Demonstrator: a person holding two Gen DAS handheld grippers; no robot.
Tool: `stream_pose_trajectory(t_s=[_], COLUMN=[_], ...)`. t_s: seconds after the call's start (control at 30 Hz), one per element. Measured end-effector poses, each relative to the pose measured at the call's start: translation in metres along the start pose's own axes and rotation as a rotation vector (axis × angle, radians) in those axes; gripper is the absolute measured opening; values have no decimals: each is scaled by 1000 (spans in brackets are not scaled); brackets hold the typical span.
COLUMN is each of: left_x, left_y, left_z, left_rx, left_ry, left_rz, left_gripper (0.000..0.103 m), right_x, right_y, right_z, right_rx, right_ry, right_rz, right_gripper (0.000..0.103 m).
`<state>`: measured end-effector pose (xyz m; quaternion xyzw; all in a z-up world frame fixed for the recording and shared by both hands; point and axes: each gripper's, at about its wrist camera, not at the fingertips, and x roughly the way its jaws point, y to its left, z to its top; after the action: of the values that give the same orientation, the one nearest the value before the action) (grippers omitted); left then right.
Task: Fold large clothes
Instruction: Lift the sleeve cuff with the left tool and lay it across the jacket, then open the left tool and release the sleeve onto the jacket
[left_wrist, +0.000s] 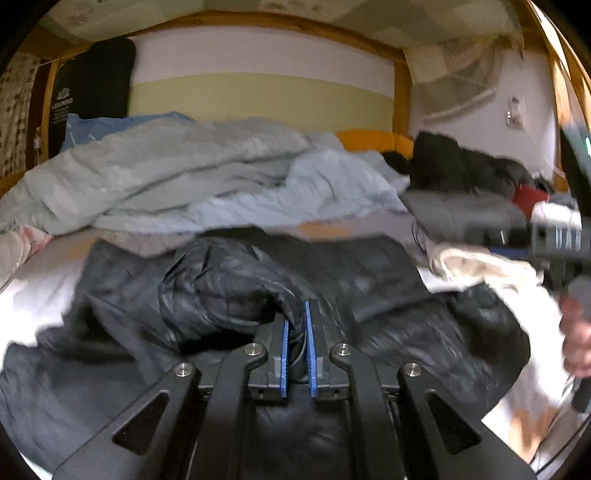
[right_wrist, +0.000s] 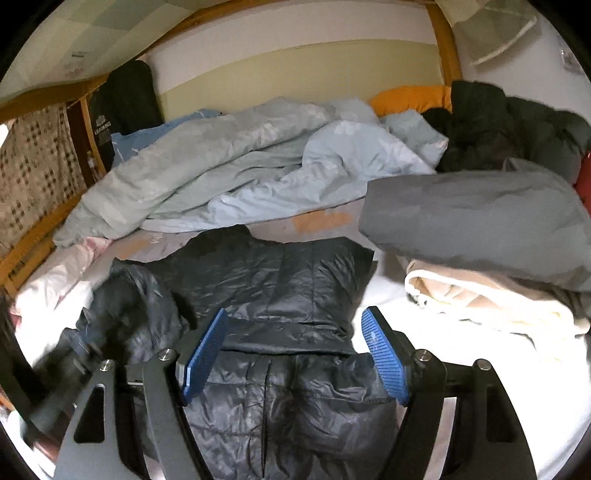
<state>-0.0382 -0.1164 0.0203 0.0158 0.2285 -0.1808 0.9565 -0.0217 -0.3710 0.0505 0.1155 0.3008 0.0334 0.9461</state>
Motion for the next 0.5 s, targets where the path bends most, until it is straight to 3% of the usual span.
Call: stream_pose_trajectory(t_s=[0.1,0.23,0.27,0.33,0.37,0.5], left_x=[2,-10,-15,-22,-26,-48], left_y=[-23,-46,-49,-50,-48,-43], left_z=[-19,-41,-45,-53,-57,-68], left_rx=[25,55,70,88,86,91], left_ry=[18,21,16,18,16,13], left_rz=[-1,-52,-40,-44,-40,-56], left_gripper=[10,12,17,39,56,57], right_x=[1,-7,-9,-11,-11,-10], right_y=[-3,2,4,9,12,27], right_z=[0,1,1,-1,-2,-11], right_rx=[8,-15,-20,-32,-37,-65], right_ry=[31,3,0,-1,1,12], right_rz=[33,56,63,75,82,101], right_gripper=[77,77,77,77,77,77])
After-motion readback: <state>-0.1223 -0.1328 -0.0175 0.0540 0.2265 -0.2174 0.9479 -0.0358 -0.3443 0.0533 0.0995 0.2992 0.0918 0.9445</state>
